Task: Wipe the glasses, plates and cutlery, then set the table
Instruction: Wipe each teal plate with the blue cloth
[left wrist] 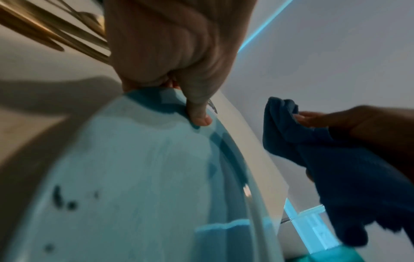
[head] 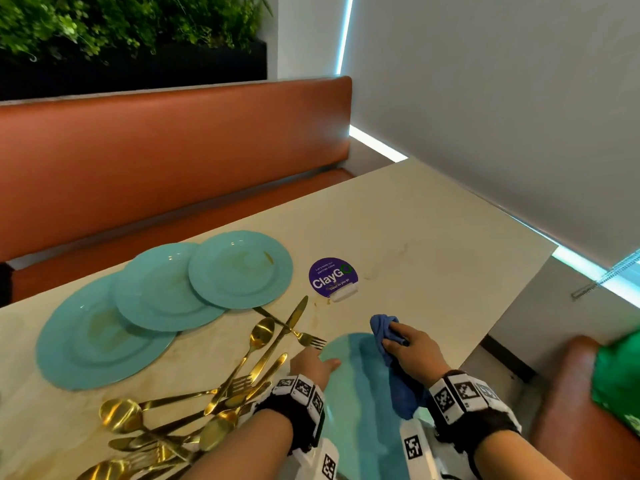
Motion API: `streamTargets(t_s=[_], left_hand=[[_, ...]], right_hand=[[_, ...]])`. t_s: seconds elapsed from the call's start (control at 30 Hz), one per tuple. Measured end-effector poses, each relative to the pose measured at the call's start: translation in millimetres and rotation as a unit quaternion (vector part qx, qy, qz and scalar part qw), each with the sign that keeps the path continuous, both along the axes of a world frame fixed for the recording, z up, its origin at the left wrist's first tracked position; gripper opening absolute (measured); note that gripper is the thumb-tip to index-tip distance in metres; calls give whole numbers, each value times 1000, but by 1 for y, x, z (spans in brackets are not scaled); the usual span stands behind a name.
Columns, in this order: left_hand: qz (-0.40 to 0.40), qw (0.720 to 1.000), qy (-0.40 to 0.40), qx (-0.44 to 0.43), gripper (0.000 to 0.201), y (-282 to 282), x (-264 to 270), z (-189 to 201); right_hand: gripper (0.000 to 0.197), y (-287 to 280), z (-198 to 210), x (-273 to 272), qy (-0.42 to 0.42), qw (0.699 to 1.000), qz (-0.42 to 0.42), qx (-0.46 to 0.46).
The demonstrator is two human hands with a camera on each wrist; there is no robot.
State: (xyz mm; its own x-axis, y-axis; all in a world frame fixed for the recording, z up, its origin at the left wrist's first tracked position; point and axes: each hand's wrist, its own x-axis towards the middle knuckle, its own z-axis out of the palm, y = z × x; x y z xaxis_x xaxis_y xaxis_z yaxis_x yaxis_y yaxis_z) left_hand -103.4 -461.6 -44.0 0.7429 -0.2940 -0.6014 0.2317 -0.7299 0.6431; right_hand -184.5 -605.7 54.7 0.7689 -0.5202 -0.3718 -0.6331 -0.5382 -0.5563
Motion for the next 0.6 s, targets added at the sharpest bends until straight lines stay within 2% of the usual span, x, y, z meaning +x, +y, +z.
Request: streamTargets(t_s=[0.2, 0.37, 0.6], left_hand=[[38, 998, -40, -19, 43, -27, 18, 22], [71, 997, -34, -9, 46, -55, 38, 26], [12, 996, -48, 75, 55, -85, 64, 22]], right_hand=[[33, -10, 6, -1, -6, 1000, -30, -5], [36, -34, 0, 14, 15, 1000, -20, 3], [35, -67, -7, 44, 26, 1000, 4, 12]])
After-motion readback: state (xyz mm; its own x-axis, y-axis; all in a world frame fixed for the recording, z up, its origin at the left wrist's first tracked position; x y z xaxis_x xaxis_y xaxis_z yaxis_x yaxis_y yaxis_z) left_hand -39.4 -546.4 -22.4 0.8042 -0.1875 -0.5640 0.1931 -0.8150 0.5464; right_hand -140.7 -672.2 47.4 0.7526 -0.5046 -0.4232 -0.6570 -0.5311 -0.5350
